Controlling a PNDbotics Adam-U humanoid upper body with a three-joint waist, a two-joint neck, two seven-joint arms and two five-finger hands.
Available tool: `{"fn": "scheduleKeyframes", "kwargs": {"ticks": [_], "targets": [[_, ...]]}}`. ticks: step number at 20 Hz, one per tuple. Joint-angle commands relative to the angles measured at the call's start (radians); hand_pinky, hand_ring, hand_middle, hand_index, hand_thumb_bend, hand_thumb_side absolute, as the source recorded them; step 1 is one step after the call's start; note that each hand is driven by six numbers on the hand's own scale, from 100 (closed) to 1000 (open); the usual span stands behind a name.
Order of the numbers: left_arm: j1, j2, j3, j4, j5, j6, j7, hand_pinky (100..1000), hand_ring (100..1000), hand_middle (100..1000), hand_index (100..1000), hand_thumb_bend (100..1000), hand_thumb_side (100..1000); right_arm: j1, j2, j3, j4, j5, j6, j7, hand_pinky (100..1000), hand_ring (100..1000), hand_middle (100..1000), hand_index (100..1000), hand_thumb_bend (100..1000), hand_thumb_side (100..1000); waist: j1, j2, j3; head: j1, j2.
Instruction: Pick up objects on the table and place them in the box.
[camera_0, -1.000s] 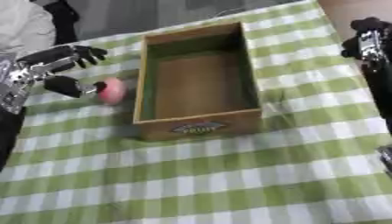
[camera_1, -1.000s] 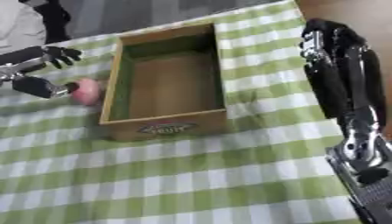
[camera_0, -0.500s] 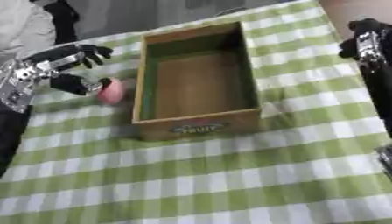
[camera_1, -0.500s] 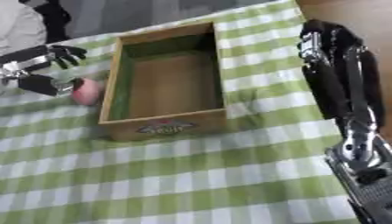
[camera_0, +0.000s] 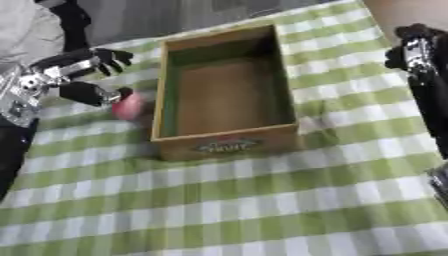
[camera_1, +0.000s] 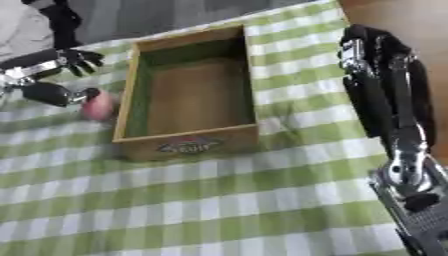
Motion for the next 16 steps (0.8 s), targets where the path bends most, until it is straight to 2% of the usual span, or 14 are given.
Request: {"fn": "scheduleKeyframes", "kwargs": {"ticks": [1,13,15,16], "targets": [[-0.011,0.039,-0.005,-0.013,-0.013,-0.353,-0.353,777,830,856,1000,298,575,-0.006,-0.016,-0.007,-0.02,0.006,-0.003,-0.003,772,645,578,792,100,933,-0.008,-0.029,0.004,-0.003,-0.002],[-0.001,0.032,-0.05,-0.002,-0.044,-0.353,-0.353,778,827,848,1000,294,598,-0.013,-0.014,-0.007,-0.02,0.01,-0.004,0.001,772,645,578,792,100,935,-0.012,-0.028,0.005,-0.005,-0.004],[-0.001,0.033,-0.048,-0.001,-0.062,-0.353,-0.353,778,827,847,1000,284,564,-0.013,-0.014,-0.007,-0.02,0.01,-0.004,0.001,773,646,578,792,100,936,-0.011,-0.027,0.004,-0.004,-0.005],[0.0,0.034,-0.044,0.0,-0.07,-0.353,-0.353,777,826,845,1000,250,517,-0.013,-0.014,-0.007,-0.02,0.01,-0.004,0.001,773,646,578,792,100,937,-0.011,-0.027,0.004,-0.005,-0.006]]}}
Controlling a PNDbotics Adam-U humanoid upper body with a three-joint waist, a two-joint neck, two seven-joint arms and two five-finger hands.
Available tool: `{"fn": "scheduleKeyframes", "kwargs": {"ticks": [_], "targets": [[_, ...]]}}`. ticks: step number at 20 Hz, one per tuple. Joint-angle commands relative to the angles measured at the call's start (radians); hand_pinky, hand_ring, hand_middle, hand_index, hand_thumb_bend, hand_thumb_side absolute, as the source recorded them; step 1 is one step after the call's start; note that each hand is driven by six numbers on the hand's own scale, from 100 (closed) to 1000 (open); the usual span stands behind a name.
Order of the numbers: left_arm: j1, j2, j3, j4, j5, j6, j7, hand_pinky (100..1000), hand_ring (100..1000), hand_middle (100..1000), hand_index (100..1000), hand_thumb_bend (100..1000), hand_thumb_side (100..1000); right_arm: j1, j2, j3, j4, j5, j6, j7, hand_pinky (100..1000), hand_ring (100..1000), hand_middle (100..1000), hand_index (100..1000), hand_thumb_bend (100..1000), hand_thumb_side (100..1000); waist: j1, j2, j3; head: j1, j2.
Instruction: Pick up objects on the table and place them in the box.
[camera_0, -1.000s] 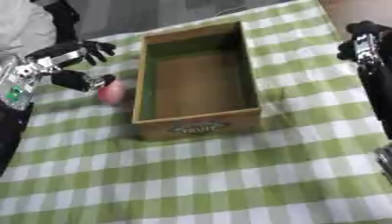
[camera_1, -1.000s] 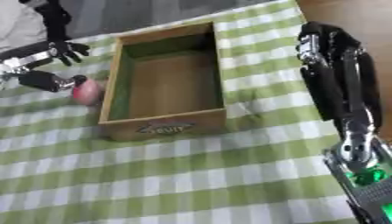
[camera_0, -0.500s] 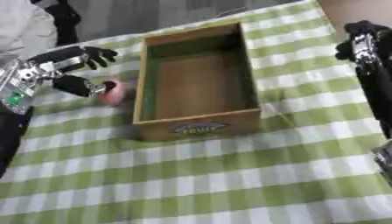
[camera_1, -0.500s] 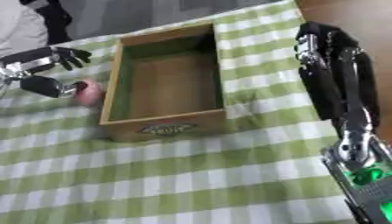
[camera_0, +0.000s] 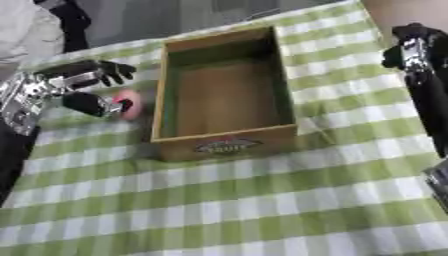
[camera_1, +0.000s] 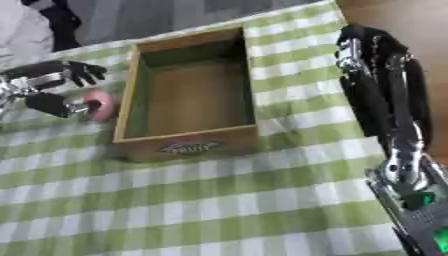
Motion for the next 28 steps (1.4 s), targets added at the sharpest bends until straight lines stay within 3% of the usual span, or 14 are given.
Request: {"fn": "scheduleKeyframes", "kwargs": {"ticks": [1,5,8,17,21,26,28], "targets": [[-0.012,0.034,0.009,-0.004,-0.027,-0.353,-0.353,776,824,843,1000,207,470,-0.012,-0.014,-0.007,-0.02,0.006,-0.004,0.0,773,646,578,792,100,937,-0.009,-0.025,0.002,-0.001,-0.007],[-0.012,0.034,0.027,0.004,-0.048,-0.353,-0.353,771,817,831,1000,128,385,-0.011,-0.015,-0.008,-0.02,0.004,-0.004,-0.002,773,646,578,791,100,937,-0.009,-0.023,0.002,-0.001,-0.006],[-0.011,0.029,0.026,0.009,-0.049,-0.353,-0.353,768,815,831,1000,154,445,-0.012,-0.016,-0.007,-0.02,0.004,-0.005,-0.002,773,646,578,791,100,935,-0.008,-0.021,0.001,-0.002,-0.006],[-0.011,0.018,0.023,0.019,-0.037,-0.353,-0.353,752,802,815,945,156,444,-0.015,-0.017,-0.005,-0.02,0.001,-0.006,-0.001,774,646,578,791,100,935,-0.007,-0.017,-0.001,-0.001,-0.011],[-0.01,0.012,0.03,0.024,-0.003,-0.353,-0.353,712,780,810,852,119,379,-0.015,-0.016,-0.005,-0.02,0.001,-0.007,-0.001,774,646,577,790,100,936,-0.007,-0.016,-0.001,-0.002,-0.013],[-0.01,0.013,0.048,0.028,0.048,-0.353,-0.353,677,738,743,805,100,190,-0.013,-0.016,-0.006,-0.02,0.0,-0.007,-0.001,775,647,578,790,100,938,-0.007,-0.017,-0.001,-0.004,-0.014],[-0.01,0.015,0.061,0.026,0.065,-0.353,-0.353,660,719,719,784,100,205,-0.013,-0.015,-0.006,-0.02,0.0,-0.008,-0.001,775,647,578,790,100,938,-0.007,-0.017,0.0,-0.004,-0.014]]}}
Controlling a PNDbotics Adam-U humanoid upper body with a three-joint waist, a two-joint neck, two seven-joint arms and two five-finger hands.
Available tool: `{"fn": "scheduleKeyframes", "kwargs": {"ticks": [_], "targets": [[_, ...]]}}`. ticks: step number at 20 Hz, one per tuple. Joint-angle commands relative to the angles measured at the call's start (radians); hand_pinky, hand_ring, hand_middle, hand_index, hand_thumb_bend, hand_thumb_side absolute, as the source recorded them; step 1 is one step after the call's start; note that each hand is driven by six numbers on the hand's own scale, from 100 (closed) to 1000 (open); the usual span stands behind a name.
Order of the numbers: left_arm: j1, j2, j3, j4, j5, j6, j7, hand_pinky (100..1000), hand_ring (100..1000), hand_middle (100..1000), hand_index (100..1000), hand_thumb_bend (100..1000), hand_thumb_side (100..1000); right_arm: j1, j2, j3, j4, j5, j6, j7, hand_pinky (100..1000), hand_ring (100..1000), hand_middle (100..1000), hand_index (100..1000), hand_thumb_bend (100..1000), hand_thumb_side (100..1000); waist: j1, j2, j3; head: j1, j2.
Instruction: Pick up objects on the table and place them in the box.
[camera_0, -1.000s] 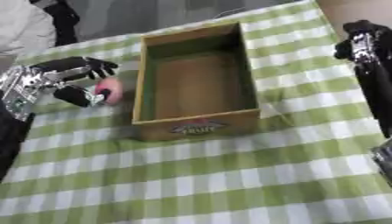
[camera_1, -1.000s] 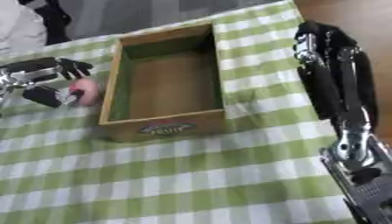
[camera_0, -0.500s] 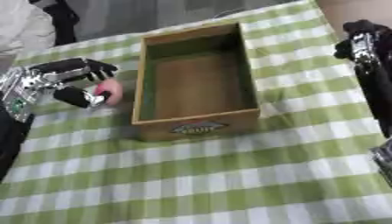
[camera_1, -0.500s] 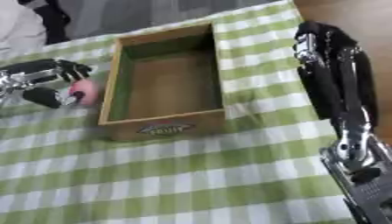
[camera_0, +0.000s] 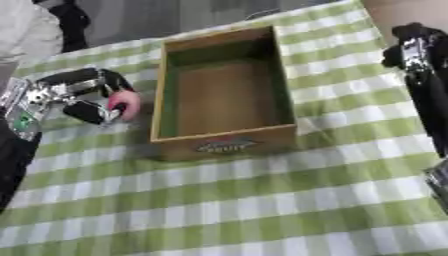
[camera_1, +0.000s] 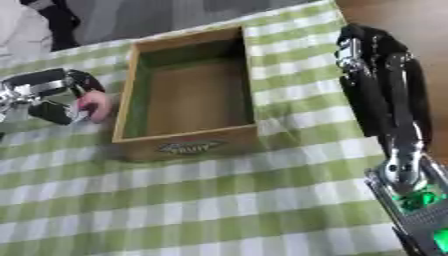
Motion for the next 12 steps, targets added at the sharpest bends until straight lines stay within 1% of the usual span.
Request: {"fn": "scheduleKeyframes", "kwargs": {"ticks": [1,2,4,8,10,12], "targets": [[-0.014,0.03,0.028,-0.011,0.034,-0.353,-0.353,651,712,711,769,100,211,-0.011,-0.015,-0.006,-0.02,0.0,-0.005,0.002,776,647,578,789,100,938,-0.006,-0.02,0.003,-0.001,-0.014],[-0.014,0.032,0.035,-0.012,0.043,-0.353,-0.352,630,699,701,742,100,218,-0.011,-0.014,-0.005,-0.02,0.0,-0.005,0.002,776,647,578,789,100,938,-0.006,-0.021,0.003,-0.002,-0.013],[-0.013,0.035,0.047,-0.014,0.057,-0.353,-0.341,582,681,703,716,100,225,-0.01,-0.013,-0.005,-0.02,0.0,-0.006,0.003,777,648,578,789,100,940,-0.006,-0.022,0.005,-0.003,-0.011],[-0.01,0.037,0.054,-0.009,0.07,-0.353,-0.323,544,650,668,713,100,244,-0.008,-0.011,-0.006,-0.02,0.001,-0.007,0.003,777,648,577,788,100,943,-0.007,-0.026,0.006,-0.003,-0.011],[-0.009,0.037,0.054,-0.001,0.071,-0.353,-0.319,529,624,612,694,100,250,-0.008,-0.009,-0.006,-0.02,0.002,-0.008,0.004,777,648,578,787,100,944,-0.007,-0.027,0.006,-0.004,-0.011],[-0.008,0.039,0.058,0.003,0.071,-0.353,-0.309,494,578,530,671,100,255,-0.008,-0.008,-0.007,-0.02,0.003,-0.007,0.005,778,648,577,786,100,945,-0.007,-0.029,0.005,-0.004,-0.012]]}}
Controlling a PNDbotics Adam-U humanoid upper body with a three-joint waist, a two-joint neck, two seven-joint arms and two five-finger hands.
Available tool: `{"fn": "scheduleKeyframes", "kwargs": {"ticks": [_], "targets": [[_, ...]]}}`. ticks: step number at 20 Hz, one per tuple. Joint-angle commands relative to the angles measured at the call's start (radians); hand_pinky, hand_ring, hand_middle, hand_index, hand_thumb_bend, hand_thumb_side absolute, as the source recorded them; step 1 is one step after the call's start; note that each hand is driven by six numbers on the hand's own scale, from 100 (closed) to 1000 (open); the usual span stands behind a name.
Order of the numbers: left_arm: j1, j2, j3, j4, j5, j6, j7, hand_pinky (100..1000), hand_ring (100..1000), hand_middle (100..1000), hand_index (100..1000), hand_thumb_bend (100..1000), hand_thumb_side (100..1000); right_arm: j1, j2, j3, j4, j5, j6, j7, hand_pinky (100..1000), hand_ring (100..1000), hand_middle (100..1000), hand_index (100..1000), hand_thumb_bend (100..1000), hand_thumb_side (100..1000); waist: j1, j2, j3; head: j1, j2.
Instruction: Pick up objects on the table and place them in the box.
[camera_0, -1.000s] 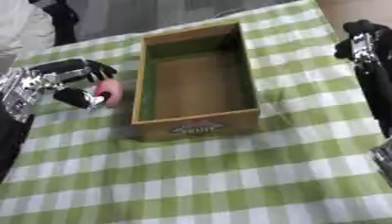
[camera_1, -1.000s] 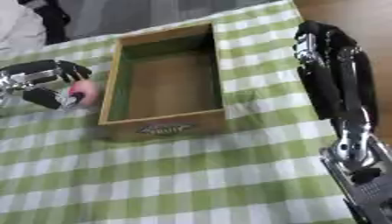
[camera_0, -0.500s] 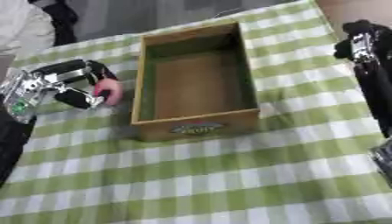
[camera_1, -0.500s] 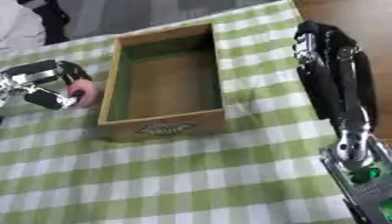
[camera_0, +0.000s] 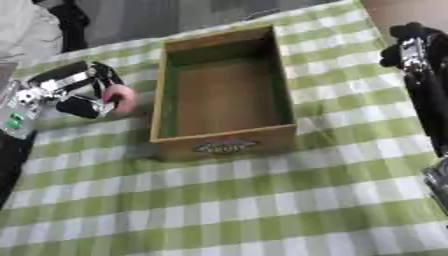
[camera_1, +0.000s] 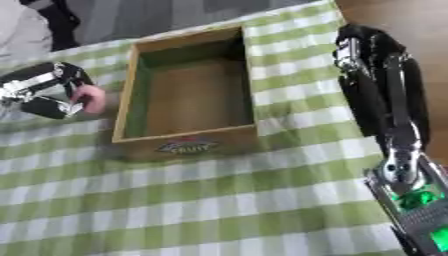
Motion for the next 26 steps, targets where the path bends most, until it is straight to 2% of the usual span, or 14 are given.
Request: {"fn": "scheduleKeyframes", "kwargs": {"ticks": [1,5,14,22,26], "targets": [[-0.011,0.041,0.018,-0.003,0.007,-0.338,-0.315,488,570,523,662,100,256,-0.008,-0.008,-0.007,-0.02,0.003,-0.002,0.002,778,648,577,785,100,945,-0.008,-0.029,0.002,-0.003,-0.011],[-0.013,0.048,0.028,-0.008,-0.006,-0.338,-0.263,428,541,507,641,100,264,-0.007,-0.005,-0.008,-0.02,0.002,-0.002,0.003,778,648,577,785,100,947,-0.009,-0.034,0.004,-0.005,-0.008],[-0.015,0.056,0.031,-0.012,-0.022,-0.338,-0.174,379,512,481,624,100,280,-0.001,0.005,-0.012,-0.02,0.005,-0.005,0.006,778,649,577,784,100,952,-0.013,-0.05,0.007,-0.007,-0.004],[-0.042,0.07,0.073,-0.099,0.071,-0.338,-0.148,382,495,464,612,100,297,0.002,0.017,-0.015,-0.02,0.011,-0.009,0.011,778,649,578,784,100,958,-0.017,-0.067,0.008,-0.006,-0.001],[-0.067,0.077,0.078,-0.136,0.138,-0.338,-0.156,338,479,504,611,100,304,0.0,0.021,-0.018,-0.02,0.014,-0.011,0.012,778,649,578,783,100,961,-0.017,-0.073,0.003,-0.001,0.001]]}}
